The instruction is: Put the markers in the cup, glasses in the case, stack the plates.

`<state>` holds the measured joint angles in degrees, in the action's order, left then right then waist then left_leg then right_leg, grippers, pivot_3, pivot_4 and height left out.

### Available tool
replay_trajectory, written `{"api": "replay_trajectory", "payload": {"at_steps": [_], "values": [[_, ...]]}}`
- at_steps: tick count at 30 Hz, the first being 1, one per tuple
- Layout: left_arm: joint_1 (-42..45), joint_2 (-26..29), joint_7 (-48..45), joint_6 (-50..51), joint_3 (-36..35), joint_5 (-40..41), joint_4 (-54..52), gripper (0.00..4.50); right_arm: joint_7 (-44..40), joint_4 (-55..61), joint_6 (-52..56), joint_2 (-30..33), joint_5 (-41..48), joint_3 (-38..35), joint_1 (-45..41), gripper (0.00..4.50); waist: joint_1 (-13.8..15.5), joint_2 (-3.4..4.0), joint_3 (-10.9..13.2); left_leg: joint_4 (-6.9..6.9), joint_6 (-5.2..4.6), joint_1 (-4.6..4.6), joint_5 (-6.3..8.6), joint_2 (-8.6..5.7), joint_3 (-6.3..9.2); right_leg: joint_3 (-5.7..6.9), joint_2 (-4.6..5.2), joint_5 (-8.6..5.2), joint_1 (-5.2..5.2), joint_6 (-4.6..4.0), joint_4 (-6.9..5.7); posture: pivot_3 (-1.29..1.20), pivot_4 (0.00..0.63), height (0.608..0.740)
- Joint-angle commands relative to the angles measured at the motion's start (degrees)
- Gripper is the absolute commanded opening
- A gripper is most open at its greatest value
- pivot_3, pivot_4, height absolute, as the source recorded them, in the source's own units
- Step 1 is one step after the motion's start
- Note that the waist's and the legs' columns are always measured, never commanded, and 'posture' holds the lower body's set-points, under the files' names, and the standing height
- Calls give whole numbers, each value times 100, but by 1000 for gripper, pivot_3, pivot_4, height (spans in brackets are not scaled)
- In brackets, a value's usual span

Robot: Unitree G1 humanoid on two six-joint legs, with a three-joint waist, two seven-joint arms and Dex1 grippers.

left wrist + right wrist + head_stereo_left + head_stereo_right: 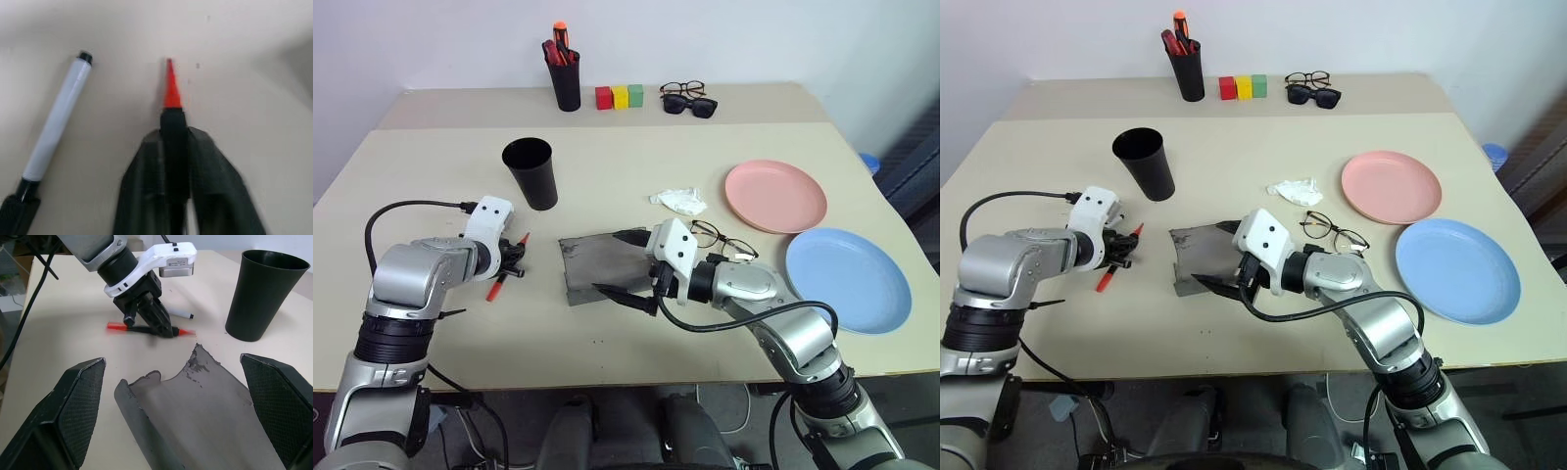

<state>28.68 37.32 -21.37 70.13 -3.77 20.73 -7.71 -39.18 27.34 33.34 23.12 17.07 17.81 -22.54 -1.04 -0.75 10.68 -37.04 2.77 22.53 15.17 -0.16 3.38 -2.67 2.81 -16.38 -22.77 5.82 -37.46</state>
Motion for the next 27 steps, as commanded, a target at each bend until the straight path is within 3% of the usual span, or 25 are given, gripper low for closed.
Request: {"api": "replay_trajectory", "payload": {"at_steps": [1, 5, 7, 13, 18, 21, 27], "values": [[-291, -76, -289, -1634, -732, 42, -819, 15, 28, 135, -129, -62, -17, -26, -96, 4500, 10, -3, 2, -1, 1, 3, -1, 2, 1, 0, 2, 0, -2, 0, -1, 0, 150, 740], [-597, -221, -1257, -2489, -1244, 894, -1615, 15, 73, -45, -226, -224, -14, -72, -248, 4500, 29, -5, 3, -1, 12, 24, -7, 10, -1, -1, 11, 1, -23, -1, 0, 0, 150, 740], [-154, -543, -1083, -3043, -1425, 951, -1368, 15, 219, -297, -418, -432, -139, -43, -383, 4500, 52, -5, 3, -2, 12, 23, -7, 7, 0, 2, 14, 1, -20, -1, 1, 0, 150, 740], [1552, -1504, 629, -5389, -1215, -478, 704, 15, 1292, -1401, -910, -1246, -995, -26, -941, 4500, 31, -18, -3, -16, 14, 19, -9, -12, 6, 14, 5, 9, -6, 2, -1, 0, 150, 740], [2154, -1793, 970, -7305, -829, -1311, 2703, 15, 1589, -1725, -1104, -1736, -1071, -133, -1149, 4500, 11, -16, -4, -8, 21, 47, -14, -11, -7, 5, 4, 10, -54, 3, -10, 0, 150, 740], [2259, -1804, 959, -7957, -770, -1433, 3482, 15, 1608, -1704, -1140, -1797, -1110, -115, -1128, 4500, -2, -17, -3, -22, 36, 97, -23, -13, -14, 3, 7, 10, -111, 4, -30, 0, 150, 740], [2174, -1802, 1042, -8412, -799, -1505, 4275, 15, 1684, -1564, -1101, -1828, -1168, -126, -995, 4500, 1, -18, -3, -25, 23, 101, -17, -13, -22, 3, 7, 10, -133, 4, -64, 0, 150, 740]]}}
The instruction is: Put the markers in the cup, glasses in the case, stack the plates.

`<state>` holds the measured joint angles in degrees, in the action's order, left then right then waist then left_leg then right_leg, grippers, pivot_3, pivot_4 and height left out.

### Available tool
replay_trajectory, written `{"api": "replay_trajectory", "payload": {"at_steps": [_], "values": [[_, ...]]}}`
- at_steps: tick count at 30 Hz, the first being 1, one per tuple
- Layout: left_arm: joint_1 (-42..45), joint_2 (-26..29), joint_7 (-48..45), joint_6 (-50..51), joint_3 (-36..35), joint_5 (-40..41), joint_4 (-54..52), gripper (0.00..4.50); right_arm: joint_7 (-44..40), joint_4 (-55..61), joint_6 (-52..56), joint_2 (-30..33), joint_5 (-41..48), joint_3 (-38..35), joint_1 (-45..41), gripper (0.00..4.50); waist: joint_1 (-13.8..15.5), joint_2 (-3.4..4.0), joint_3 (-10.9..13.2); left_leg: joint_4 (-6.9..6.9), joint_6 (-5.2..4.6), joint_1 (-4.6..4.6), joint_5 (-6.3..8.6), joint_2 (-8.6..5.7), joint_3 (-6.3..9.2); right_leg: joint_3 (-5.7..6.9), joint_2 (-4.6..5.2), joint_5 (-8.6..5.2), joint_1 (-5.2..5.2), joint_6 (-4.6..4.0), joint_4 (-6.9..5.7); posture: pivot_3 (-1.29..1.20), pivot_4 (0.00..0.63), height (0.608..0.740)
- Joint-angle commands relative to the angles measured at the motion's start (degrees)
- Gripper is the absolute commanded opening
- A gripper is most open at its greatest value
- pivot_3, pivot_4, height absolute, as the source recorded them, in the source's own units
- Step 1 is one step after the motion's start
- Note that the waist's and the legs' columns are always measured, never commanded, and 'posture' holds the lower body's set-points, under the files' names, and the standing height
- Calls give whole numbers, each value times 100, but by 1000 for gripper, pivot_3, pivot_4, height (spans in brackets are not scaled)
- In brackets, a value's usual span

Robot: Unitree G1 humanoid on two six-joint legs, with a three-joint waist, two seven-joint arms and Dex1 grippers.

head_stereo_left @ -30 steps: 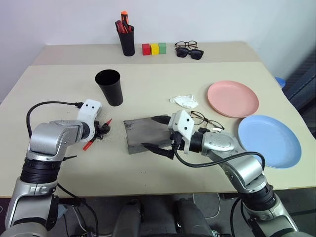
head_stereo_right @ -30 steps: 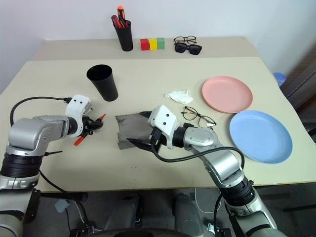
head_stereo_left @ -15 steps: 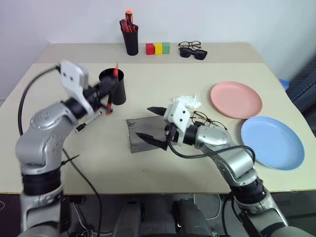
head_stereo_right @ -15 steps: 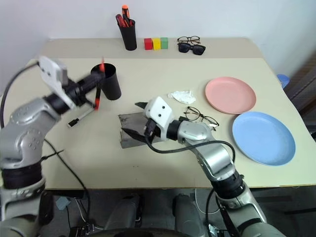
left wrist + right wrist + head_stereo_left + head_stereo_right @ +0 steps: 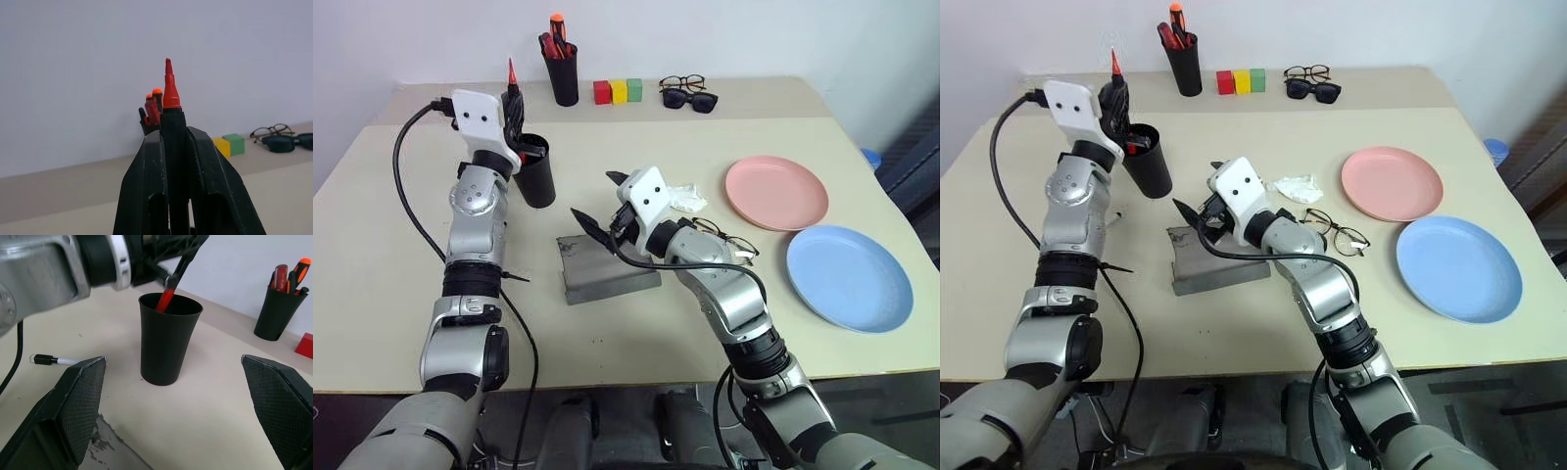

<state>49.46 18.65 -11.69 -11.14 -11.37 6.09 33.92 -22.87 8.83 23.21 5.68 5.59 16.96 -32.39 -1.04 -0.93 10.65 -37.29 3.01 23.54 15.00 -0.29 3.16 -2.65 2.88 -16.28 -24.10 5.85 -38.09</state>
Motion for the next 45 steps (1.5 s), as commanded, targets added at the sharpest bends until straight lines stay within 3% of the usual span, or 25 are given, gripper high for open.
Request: {"api": "replay_trajectory", "payload": {"at_steps": [1, 7, 13, 15, 17, 18, 22, 25, 27, 29, 31, 34, 41, 43, 45], "values": [[68, 40, 75, -319, -56, -14, 178, 15, 65, 306, -78, -106, -6, -49, -10, 4500, -1, 0, 0, -1, 0, 0, 0, 0, 0, 0, -1, 0, 0, 0, -2, 0, 150, 740], [4, -62, 311, -435, -237, 132, 192, 2973, 10, 303, -94, -201, 54, -54, -72, 4500, -4, 0, 0, -2, 0, -1, 0, 0, 2, 0, -2, 0, 0, 0, -3, 0, 150, 740], [-561, 278, 183, 211, -801, 899, -1241, 2973, -107, 294, -118, -196, 57, -48, -82, 4500, -86, 0, 0, -1, 0, -1, 0, 4, 3, -2, -3, 0, -3, 0, -4, 0, 150, 740], [-981, 592, 41, 946, -980, 1217, -1892, 3545, -132, 331, -112, -170, 62, -67, -58, 4500, -150, 0, 0, 1, 2, -1, -1, 6, 7, -2, -5, 0, -4, -1, -7, 0, 150, 740], [-1589, 1014, -91, 1916, -1220, 1595, -2712, 4422, -155, 360, -96, -140, 76, -100, -35, 4500, -199, 1, -1, 5, 2, -2, -1, 9, 6, -4, -7, 0, -7, -1, -9, 0, 150, 740], [-1772, 1137, -105, 2241, -1292, 1738, -2982, 4474, -162, 366, -91, -133, 80, -108, -28, 4500, -201, 2, -1, 7, 2, -3, -1, 10, 6, -5, -8, 0, -7, -1, -10, 0, 150, 740], [-2587, 2046, -282, 4754, -1261, 2334, -3905, 4474, -261, 372, -81, -107, 141, -122, -6, 4500, -155, -4, -2, 6, 3, -4, -2, 11, 12, -3, -6, -1, -4, -2, -14, 0, 150, 740], [-2964, 2703, -768, 6133, -526, 2408, -4276, 4474, -385, 339, -87, -115, 185, -85, -24, 4500, -132, -7, -4, 3, 3, -9, -2, 7, 19, 0, -4, -1, 10, -2, -12, 0, 150, 740], [-2712, 3067, -826, 7042, 282, 2117, -4082, 4474, -530, 373, -70, -102, 231, 4, -22, 4500, -106, -7, -4, 1, 3, -15, -2, 4, 25, 3, -4, -1, 22, -3, -9, 0, 150, 740], [-2523, 3306, -1028, 7309, 951, 1804, -3857, 4474, -763, 473, -52, -44, 315, 122, 5, 4500, -129, -7, -4, 1, 3, -24, -2, 3, 29, 8, -10, -2, 37, -3, -1, 0, 150, 740], [-2215, 3184, -1026, 7374, 1117, 1657, -3424, 4474, -885, 538, -69, -4, 337, 189, 35, 4500, -147, -7, -4, 5, 3, -26, -2, 4, 28, 7, -14, -2, 36, -4, -2, 0, 150, 740], [-1846, 3030, -1033, 7385, 1227, 1444, -2885, 3657, -923, 556, -80, 19, 307, 211, 60, 4500, -147, -6, -4, 8, 5, -27, -3, 9, 28, 7, -20, -4, 31, -7, -7, 0, 150, 740], [-1468, 2680, -1075, 7061, 1206, 1111, -2174, 117, -890, 704, -15, 72, 252, 262, 203, 4500, -148, -5, -5, 5, 6, -28, -4, 9, 25, 4, -17, -4, 30, -8, -10, 0, 150, 740], [-1364, 2485, -742, 6628, 847, 1008, -1964, 50, -869, 716, -12, 79, 238, 254, 205, 4500, -143, 0, -8, 6, 6, -31, -4, 9, 25, 3, -17, -4, 31, -8, -12, 0, 150, 740], [-1238, 2185, -227, 5414, 241, 919, -1698, 50, -859, 721, -16, 90, 230, 244, 204, 4500, -133, -1, -8, 5, 7, -31, -4, 10, 28, 4, -16, -4, 31, -8, -12, 0, 150, 740]]}}
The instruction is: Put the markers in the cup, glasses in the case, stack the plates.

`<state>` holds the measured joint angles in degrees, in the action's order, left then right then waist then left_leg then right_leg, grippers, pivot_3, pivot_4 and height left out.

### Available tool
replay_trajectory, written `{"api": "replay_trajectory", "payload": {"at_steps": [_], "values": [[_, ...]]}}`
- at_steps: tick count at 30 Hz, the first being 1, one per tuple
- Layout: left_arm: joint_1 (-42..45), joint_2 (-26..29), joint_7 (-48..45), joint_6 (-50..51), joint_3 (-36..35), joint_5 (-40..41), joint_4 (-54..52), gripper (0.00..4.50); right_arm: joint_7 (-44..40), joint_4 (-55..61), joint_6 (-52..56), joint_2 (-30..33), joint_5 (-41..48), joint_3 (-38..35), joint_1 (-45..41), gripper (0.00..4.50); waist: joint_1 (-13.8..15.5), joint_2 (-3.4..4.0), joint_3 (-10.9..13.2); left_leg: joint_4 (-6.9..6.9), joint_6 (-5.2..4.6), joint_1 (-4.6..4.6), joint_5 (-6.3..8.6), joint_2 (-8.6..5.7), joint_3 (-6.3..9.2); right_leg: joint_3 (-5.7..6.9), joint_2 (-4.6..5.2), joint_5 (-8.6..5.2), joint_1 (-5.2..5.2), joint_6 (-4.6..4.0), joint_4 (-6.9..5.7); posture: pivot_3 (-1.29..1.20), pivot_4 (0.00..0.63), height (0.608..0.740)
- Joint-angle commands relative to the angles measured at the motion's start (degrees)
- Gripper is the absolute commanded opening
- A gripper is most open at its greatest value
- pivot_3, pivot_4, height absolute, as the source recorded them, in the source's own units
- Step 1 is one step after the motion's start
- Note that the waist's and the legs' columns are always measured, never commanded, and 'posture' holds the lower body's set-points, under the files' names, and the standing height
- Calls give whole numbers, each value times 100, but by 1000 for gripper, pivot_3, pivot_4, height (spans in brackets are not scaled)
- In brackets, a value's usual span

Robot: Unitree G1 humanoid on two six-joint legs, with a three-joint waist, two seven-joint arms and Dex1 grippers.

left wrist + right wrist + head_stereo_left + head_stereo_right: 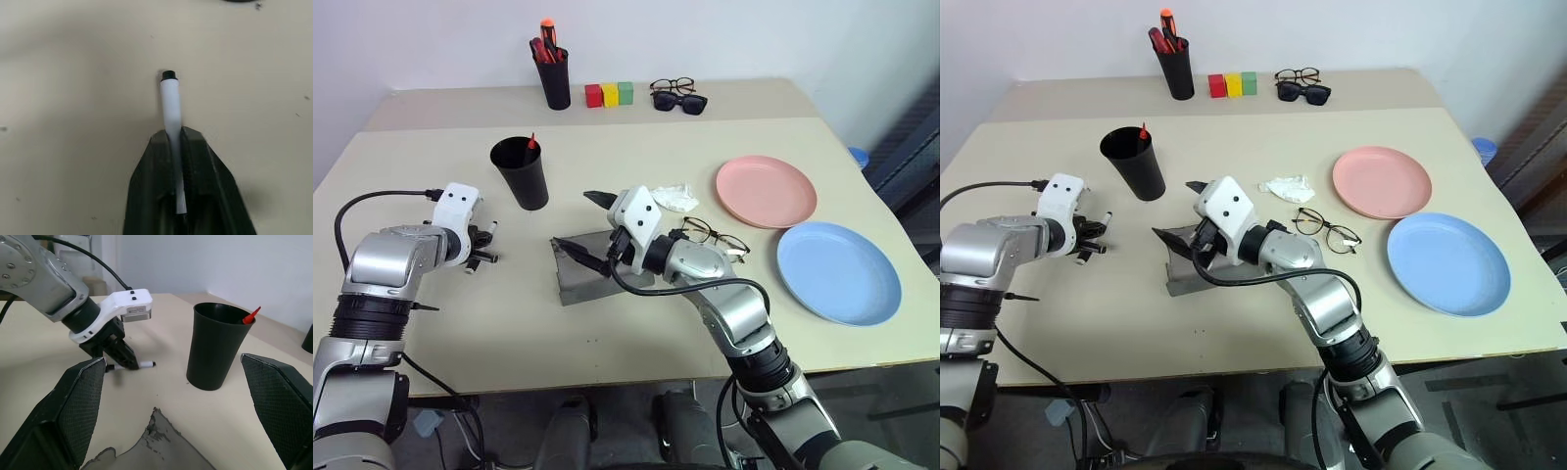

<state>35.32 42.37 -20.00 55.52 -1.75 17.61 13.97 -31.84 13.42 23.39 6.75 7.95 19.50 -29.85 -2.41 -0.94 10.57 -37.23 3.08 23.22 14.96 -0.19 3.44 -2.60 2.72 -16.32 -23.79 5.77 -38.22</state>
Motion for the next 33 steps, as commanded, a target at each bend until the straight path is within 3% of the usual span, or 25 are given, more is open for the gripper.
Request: {"api": "replay_trajectory", "payload": {"at_steps": [1, 5, 8, 13, 19, 24, 27, 31, 33], "values": [[253, -366, 863, -2309, -1050, -289, 382, 50, 39, 264, -39, -12, -8, -11, -50, 4500, 15, -4, 0, -2, 0, 2, 0, 0, 0, 0, 2, 0, -1, 0, 0, 0, 150, 740], [855, -990, 1638, -4140, -1854, -183, 392, 50, -2, 223, -84, -18, 0, -7, -77, 4500, 86, -36, -6, -7, 23, 44, -13, 1, -2, 2, 13, 7, -48, -4, 1, 0, 150, 740], [1265, -1362, 1662, -4953, -1739, -293, 306, 50, -19, 164, -124, -66, 13, -2, -123, 4500, 165, -37, -7, -6, 28, 47, -16, -6, -14, 1, 22, 7, -51, -3, 4, 0, 150, 740], [1609, -1902, 1091, -5726, -1041, -647, 761, 50, -11, 42, -199, -183, 6, 15, -202, 4500, 173, -39, -8, -11, 13, 46, -7, -17, -17, 3, 23, 9, -41, 0, 4, 0, 150, 740], [1563, -2088, 1093, -6322, -914, -902, 1644, 50, 48, 62, -212, -217, -23, -7, -188, 4500, -20, -39, -8, -1, 11, 35, -7, -4, -18, -4, 0, 8, -46, -1, -3, 0, 150, 740], [1404, -2152, 1019, -6442, -903, -913, 1931, 50, 113, 137, -166, -201, -24, -17, -131, 4500, -8, -39, -8, 0, 11, 35, -7, -3, -18, -5, 4, 8, -50, -1, -4, 0, 150, 740], [1280, -2202, 1019, -6492, -903, -921, 1954, 1120, 129, 163, -152, -204, -11, -2, -125, 4500, -5, -39, -8, -5, 11, 35, -7, -4, -18, -5, 6, 8, -47, -1, -5, 0, 150, 740], [1189, -2252, 1052, -6512, -1013, -792, 1700, 2989, 128, 152, -146, -203, 2, 1, -142, 4500, 5, -39, -8, -6, 11, 36, -7, -4, -17, -4, 6, 8, -47, -1, -6, 0, 150, 740], [1147, -2286, 991, -6477, -1159, -546, 1426, 2989, 124, 152, -145, -203, 3, 7, -145, 4500, 2, -39, -8, -6, 11, 36, -7, -4, -17, -4, 6, 8, -46, -1, -6, 0, 150, 740]]}}
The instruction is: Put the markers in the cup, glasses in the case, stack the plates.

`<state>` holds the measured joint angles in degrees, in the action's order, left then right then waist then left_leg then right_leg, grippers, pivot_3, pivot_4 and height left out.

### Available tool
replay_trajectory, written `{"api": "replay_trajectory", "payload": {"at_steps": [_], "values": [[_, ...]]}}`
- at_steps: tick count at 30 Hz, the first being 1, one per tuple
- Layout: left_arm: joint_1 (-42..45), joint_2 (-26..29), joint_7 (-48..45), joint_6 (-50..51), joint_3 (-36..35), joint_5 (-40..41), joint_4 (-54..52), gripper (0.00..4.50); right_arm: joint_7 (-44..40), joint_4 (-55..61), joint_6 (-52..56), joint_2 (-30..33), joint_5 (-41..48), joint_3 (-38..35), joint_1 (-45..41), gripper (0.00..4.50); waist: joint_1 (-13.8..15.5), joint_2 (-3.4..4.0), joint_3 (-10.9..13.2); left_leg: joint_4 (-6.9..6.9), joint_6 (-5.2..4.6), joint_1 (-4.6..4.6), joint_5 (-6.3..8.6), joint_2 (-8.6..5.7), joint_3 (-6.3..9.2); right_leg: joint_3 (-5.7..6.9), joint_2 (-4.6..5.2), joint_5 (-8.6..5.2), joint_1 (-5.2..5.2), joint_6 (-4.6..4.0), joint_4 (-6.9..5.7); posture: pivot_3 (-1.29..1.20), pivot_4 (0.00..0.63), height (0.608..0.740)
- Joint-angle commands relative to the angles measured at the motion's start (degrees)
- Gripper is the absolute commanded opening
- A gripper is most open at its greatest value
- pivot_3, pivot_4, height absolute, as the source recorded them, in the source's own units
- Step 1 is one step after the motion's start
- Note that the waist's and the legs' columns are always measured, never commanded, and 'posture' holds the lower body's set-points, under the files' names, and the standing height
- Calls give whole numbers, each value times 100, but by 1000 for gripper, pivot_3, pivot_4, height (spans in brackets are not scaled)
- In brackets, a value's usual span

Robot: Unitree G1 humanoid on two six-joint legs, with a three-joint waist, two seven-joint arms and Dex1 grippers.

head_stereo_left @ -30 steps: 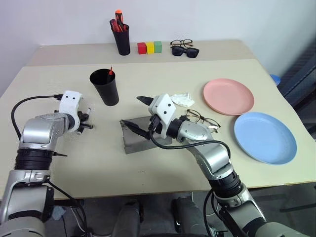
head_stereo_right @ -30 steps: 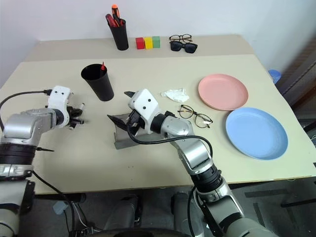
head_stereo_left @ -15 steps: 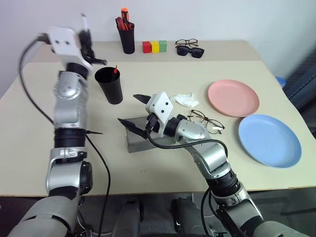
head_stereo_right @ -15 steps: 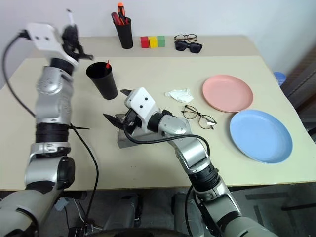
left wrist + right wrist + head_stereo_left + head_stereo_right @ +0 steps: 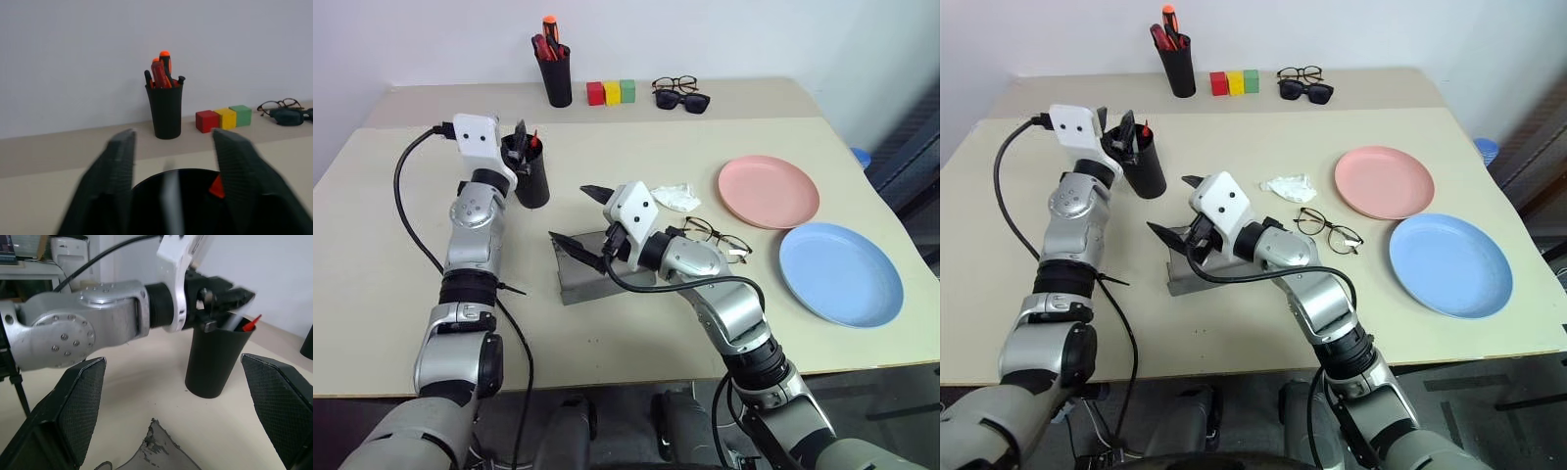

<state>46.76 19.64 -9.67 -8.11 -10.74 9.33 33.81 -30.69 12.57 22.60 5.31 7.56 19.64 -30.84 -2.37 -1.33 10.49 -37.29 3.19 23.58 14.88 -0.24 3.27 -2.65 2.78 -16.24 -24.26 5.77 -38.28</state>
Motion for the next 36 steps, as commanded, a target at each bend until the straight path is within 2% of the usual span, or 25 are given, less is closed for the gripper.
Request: {"api": "replay_trajectory", "payload": {"at_steps": [1, 3, 6, 9, 10, 12, 16, 19, 23, 25, 27, 33, 36], "values": [[-42, -17, -121, -62, -323, 425, -752, 2989, 7, 241, -65, -58, 43, -4, -44, 4500, -2, 0, 0, 0, 0, 0, 0, 0, 0, 0, 0, 0, 0, 0, 0, 0, 150, 740], [-348, 103, -639, 443, -349, 905, -1506, 2989, 0, 263, -45, -13, 43, -39, -40, 4500, -19, 0, 0, 2, 0, 0, 0, 1, 1, -1, 0, 0, 0, 0, 1, 0, 150, 740], [-1170, 644, -1883, 1877, -66, 1857, -2987, 2989, -69, 346, 4, 222, 72, -214, 18, 4500, -74, 3, -1, 8, 1, -2, -1, 6, -1, -6, -2, 0, -2, 0, -2, 0, 150, 740], [-1968, 1439, -2685, 3221, 321, 2365, -4153, 3779, -336, 492, 103, 823, 118, -491, 176, 4500, -47, 5, 1, 6, 2, -3, -1, 7, 1, -6, -1, 0, 0, -1, -2, 0, 150, 740], [-2188, 1702, -2918, 3598, 450, 2496, -4480, 4308, -452, 543, 120, 1063, 134, -587, 235, 4500, -21, 4, 1, 6, 1, -4, -1, 6, 1, -6, 3, -1, 4, -1, -2, 0, 150, 740], [-2452, 2051, -3246, 4056, 626, 2665, -4918, 4468, -596, 604, 150, 1388, 196, -734, 311, 4500, 15, 5, 2, 3, -4, -7, 2, 5, 5, -3, 3, -1, 19, -1, 6, 0, 150, 740], [-2778, 2641, -3934, 4628, 1509, 2500, -5638, 4468, -986, 655, 224, 2276, 290, -1226, 588, 4500, 31, 7, 3, 2, -8, -22, 5, 5, 6, 0, 1, -2, 41, -2, 13, 0, 150, 740], [-2664, 2713, -4101, 4631, 2083, 2028, -5508, 4468, -1158, 625, 187, 2752, 256, -1390, 782, 4500, 32, 10, 4, 3, -13, -34, 8, 4, 4, 3, -2, -3, 59, -2, 22, 0, 150, 740], [-2450, 2690, -4328, 4537, 2595, 1510, -5126, 4468, -1070, 516, 157, 3029, 152, -1593, 869, 4500, -14, 11, 5, 3, -14, -39, 8, 7, 0, 2, -13, -4, 60, -4, 19, 0, 150, 740], [-2369, 2665, -4434, 4483, 2729, 1337, -4982, 3953, -1040, 534, 194, 3076, 151, -1658, 884, 4500, -11, 12, 5, 3, -14, -40, 8, 9, -1, 2, -15, -4, 61, -5, 19, 0, 150, 740], [-2270, 2621, -4605, 4397, 2816, 1235, -4840, 3214, -1023, 582, 237, 3128, 145, -1716, 898, 4500, -2, 12, 5, 2, -14, -39, 8, 9, 0, 1, -13, -4, 61, -5, 20, 0, 150, 740], [-2035, 2467, -5061, 4071, 2922, 1000, -4506, 121, -999, 719, 410, 3220, 175, -1752, 879, 4500, 35, 12, 5, -6, -16, -33, 9, 7, 0, 1, -9, -4, 61, -5, 22, 0, 150, 740], [-1944, 2433, -5233, 3848, 2973, 851, -4365, 49, -1061, 734, 629, 3364, 146, -1720, 843, 4500, 37, 12, 5, -7, -17, -33, 9, 7, 0, 1, -9, -4, 61, -4, 22, 0, 150, 740]]}}
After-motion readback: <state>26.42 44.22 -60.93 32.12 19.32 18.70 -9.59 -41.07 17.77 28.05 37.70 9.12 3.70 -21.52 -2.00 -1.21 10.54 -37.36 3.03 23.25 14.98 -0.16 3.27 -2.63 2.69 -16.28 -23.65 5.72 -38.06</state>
